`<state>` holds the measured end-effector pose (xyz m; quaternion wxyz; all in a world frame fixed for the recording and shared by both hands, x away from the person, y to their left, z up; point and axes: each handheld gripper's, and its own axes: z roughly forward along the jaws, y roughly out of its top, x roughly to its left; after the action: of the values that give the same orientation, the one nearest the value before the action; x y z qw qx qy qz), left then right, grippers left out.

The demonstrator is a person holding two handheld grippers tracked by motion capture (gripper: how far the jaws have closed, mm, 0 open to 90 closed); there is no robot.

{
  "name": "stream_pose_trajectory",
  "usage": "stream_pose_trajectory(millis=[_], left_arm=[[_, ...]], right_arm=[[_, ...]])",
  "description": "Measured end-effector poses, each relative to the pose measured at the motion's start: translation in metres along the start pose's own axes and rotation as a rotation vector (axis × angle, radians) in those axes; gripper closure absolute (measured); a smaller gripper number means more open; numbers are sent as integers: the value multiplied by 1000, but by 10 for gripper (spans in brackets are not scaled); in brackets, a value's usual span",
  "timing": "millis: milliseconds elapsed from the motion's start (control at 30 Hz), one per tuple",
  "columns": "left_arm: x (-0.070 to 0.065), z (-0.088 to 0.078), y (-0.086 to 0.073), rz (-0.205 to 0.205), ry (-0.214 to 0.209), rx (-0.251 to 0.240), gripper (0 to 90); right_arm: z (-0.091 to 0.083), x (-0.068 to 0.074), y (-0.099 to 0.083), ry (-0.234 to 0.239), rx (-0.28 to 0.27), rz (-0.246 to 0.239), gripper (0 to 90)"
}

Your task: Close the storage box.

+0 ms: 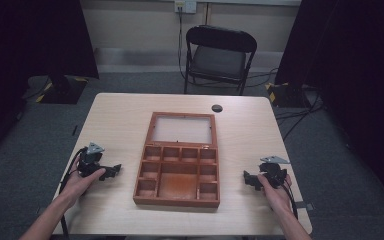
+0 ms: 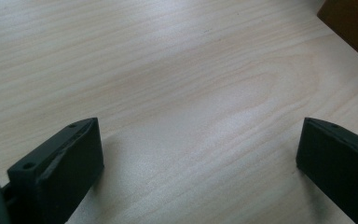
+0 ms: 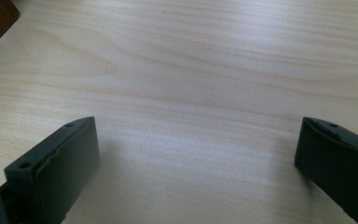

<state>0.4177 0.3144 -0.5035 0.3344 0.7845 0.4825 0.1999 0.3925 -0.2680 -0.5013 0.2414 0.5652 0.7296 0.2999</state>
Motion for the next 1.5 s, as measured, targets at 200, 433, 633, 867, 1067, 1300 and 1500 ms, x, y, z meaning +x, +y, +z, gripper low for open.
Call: stream_pose_trajectory(millis=[200, 433, 633, 867, 1067, 1300, 1500], left_arm=[[3, -2, 2, 12, 5, 12, 57], [3, -3, 6, -7, -5, 14, 163], [0, -5, 10, -4, -26, 7, 176], [-9, -9, 24, -1, -59, -38, 186], [-15, -12, 33, 20, -68, -37, 184], [-14, -14, 49, 27, -62, -60, 173], [-13, -15, 72, 28, -68, -96, 175]], right_arm=[[-1, -1, 1, 8, 14, -9, 0], [-5, -5, 4, 0, 13, 4, 182], [-11, -8, 10, -25, -42, 15, 171], [-10, -1, 23, 51, -44, -54, 171], [-14, 4, 37, 72, -91, -80, 174], [-9, 17, 60, 119, -131, -74, 174], [0, 37, 80, 176, -134, -110, 171]])
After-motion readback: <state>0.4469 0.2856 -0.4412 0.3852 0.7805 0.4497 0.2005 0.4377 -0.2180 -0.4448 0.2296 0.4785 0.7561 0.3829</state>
